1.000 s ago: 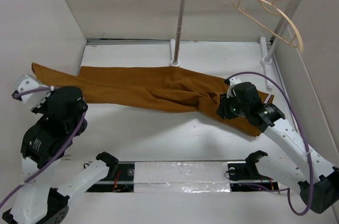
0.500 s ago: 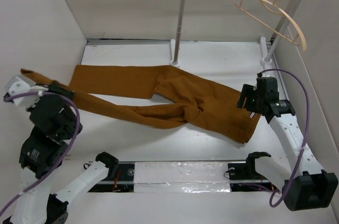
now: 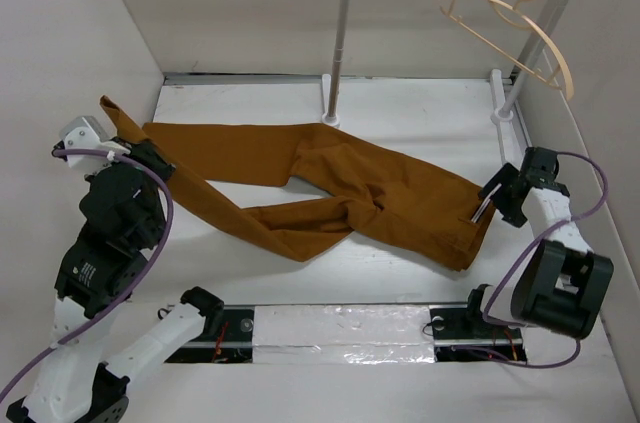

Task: Place the trousers on the hanger
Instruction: Flatten out the trousers at the center of the board, then fold the trousers at the center of the board.

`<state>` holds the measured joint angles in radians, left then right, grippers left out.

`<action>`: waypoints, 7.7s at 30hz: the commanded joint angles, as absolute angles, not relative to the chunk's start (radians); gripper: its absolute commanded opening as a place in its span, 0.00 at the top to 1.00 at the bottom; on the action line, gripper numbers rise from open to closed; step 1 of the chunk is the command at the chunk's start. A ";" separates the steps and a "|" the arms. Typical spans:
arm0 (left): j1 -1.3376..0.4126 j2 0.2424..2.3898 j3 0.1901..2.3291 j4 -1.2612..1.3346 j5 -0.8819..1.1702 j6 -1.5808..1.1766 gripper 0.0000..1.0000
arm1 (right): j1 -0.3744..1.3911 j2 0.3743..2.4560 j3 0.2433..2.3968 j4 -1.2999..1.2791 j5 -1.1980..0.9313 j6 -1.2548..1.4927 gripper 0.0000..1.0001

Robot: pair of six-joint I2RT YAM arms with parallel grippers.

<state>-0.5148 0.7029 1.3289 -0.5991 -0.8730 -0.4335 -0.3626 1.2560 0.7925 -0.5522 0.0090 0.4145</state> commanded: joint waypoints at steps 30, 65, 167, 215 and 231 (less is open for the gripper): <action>-0.494 0.873 1.181 0.681 -1.135 0.464 1.00 | 0.161 0.985 1.820 -1.019 0.175 0.313 1.00; -0.443 0.511 1.091 -0.535 -1.102 -0.321 1.00 | -0.225 1.074 0.944 -0.393 0.162 0.416 1.00; -0.472 0.474 1.315 -0.904 -0.672 -0.543 1.00 | -0.640 1.431 0.696 -0.282 -0.285 0.383 0.42; -0.514 0.643 1.548 -0.706 -0.825 -0.568 1.00 | -0.563 0.927 1.112 -1.017 0.376 0.551 1.00; -0.538 0.624 1.052 -0.433 -1.063 -0.509 1.00 | -0.492 1.026 1.155 -0.780 0.370 0.465 1.00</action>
<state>-0.5358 0.5457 1.0786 -0.6189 -0.9787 -0.5453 -0.5053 0.9928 1.1614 -0.9756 0.3618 0.4911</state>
